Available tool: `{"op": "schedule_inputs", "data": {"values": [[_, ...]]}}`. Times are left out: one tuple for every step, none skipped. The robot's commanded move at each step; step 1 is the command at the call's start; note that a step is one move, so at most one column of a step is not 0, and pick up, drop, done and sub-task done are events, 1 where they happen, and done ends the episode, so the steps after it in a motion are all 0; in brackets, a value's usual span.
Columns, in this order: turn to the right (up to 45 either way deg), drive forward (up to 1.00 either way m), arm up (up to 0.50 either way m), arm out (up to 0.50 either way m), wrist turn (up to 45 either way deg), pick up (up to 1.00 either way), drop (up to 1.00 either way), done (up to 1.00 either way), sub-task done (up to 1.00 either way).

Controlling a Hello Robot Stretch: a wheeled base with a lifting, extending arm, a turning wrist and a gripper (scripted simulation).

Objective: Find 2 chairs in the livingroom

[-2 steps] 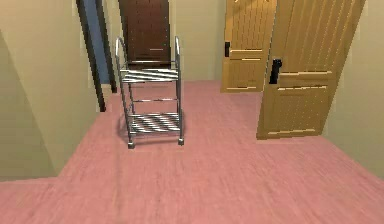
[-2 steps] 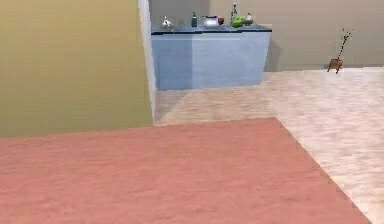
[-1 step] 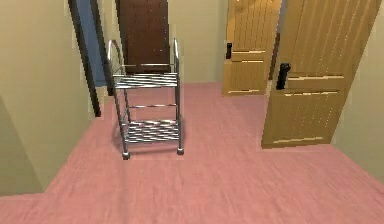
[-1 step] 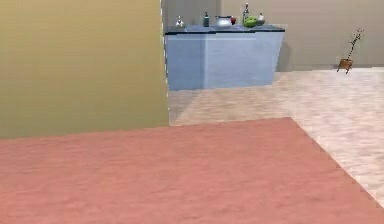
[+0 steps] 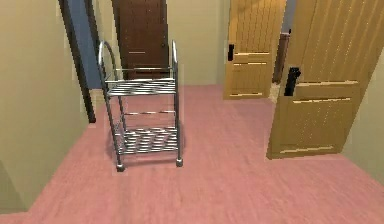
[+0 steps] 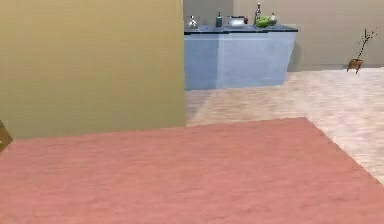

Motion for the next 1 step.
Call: {"op": "schedule_inputs", "data": {"values": [[15.0, 0.00, 0.00, 0.00, 0.0, 0.00, 0.00, 0.00, 0.00]]}}
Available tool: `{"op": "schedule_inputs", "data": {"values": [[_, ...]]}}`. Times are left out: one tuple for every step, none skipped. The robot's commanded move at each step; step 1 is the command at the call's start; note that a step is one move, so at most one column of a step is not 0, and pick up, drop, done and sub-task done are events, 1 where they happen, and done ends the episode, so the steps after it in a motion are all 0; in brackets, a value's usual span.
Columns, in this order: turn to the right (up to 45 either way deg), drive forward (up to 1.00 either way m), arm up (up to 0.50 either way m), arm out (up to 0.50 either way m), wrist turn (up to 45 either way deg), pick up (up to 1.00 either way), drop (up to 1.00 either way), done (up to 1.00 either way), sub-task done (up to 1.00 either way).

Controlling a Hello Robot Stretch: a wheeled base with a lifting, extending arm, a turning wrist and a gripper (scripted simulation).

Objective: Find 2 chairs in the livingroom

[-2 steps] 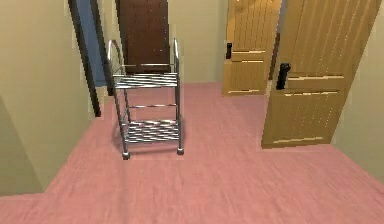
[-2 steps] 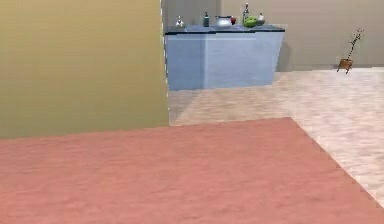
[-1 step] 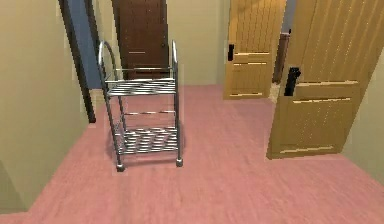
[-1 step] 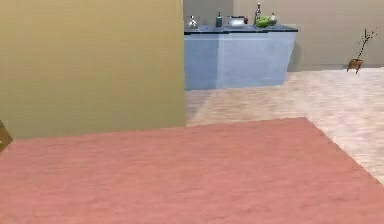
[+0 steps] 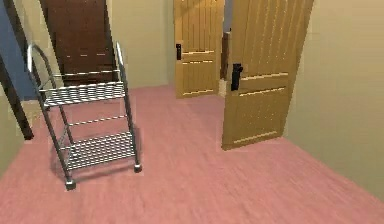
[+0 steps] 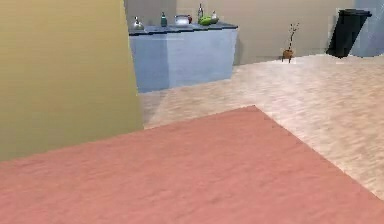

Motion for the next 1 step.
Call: {"op": "schedule_inputs", "data": {"values": [[0.0, 1.00, 0.00, 0.00, 0.0, 0.00, 0.00, 0.00, 0.00]]}}
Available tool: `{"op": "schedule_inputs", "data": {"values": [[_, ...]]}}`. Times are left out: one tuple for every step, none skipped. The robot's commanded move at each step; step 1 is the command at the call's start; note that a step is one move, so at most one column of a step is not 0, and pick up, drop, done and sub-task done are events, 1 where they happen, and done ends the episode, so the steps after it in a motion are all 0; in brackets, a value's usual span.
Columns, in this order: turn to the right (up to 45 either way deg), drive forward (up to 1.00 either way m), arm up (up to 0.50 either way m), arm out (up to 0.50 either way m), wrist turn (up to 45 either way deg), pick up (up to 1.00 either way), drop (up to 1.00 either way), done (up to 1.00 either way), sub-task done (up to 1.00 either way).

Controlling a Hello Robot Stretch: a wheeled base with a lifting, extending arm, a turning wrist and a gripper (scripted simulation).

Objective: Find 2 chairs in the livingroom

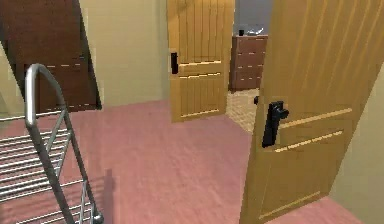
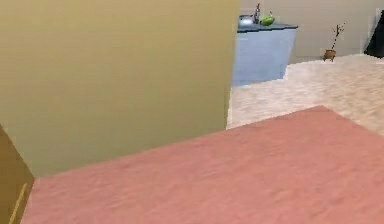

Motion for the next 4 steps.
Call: {"op": "schedule_inputs", "data": {"values": [[3.0, 0.00, 0.00, 0.00, 0.0, 0.00, 0.00, 0.00, 0.00], [0.0, 0.80, 0.00, 0.00, 0.0, 0.00, 0.00, 0.00, 0.00], [-21.0, 0.00, 0.00, 0.00, 0.0, 0.00, 0.00, 0.00, 0.00], [0.0, 0.75, 0.00, 0.00, 0.0, 0.00, 0.00, 0.00, 0.00]]}}
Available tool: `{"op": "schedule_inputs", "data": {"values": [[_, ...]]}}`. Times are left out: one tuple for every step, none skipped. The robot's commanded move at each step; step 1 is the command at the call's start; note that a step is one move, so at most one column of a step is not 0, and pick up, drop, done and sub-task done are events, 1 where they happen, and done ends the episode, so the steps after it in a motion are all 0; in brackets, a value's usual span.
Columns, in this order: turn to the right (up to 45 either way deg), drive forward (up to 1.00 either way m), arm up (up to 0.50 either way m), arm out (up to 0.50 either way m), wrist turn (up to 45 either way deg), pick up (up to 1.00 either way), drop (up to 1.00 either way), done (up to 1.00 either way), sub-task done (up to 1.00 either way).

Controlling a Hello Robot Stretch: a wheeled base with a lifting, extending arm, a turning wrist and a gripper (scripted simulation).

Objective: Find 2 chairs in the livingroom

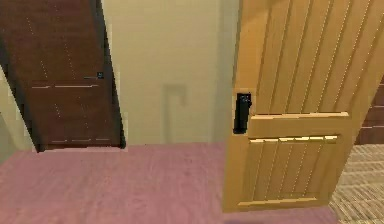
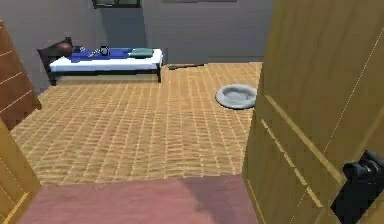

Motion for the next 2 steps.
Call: {"op": "schedule_inputs", "data": {"values": [[-45.0, 0.00, 0.00, 0.00, 0.0, 0.00, 0.00, 0.00, 0.00], [-27.0, 0.00, 0.00, 0.00, 0.0, 0.00, 0.00, 0.00, 0.00]]}}
